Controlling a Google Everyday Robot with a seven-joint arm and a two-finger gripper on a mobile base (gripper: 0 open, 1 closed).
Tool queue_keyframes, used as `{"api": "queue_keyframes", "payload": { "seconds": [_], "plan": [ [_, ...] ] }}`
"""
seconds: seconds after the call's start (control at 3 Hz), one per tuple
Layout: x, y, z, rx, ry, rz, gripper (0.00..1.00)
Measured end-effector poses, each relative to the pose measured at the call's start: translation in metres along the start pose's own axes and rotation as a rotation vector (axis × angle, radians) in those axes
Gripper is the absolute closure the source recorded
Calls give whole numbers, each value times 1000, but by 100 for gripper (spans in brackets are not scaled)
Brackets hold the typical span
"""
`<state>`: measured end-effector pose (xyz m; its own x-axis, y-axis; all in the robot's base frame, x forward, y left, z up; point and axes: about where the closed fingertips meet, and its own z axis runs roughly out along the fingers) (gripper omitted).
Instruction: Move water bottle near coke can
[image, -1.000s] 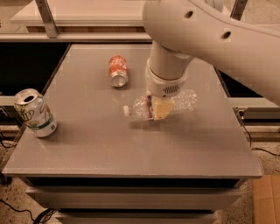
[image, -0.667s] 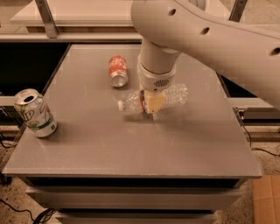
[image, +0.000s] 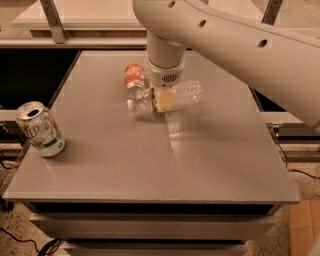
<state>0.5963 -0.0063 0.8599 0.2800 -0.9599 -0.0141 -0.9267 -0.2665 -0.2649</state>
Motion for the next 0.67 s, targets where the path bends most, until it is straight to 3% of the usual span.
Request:
{"api": "queue_keyframes", "payload": {
  "seconds": [0.67],
  "plan": [
    [-10, -47, 4, 27, -15, -3, 100]
  ]
}}
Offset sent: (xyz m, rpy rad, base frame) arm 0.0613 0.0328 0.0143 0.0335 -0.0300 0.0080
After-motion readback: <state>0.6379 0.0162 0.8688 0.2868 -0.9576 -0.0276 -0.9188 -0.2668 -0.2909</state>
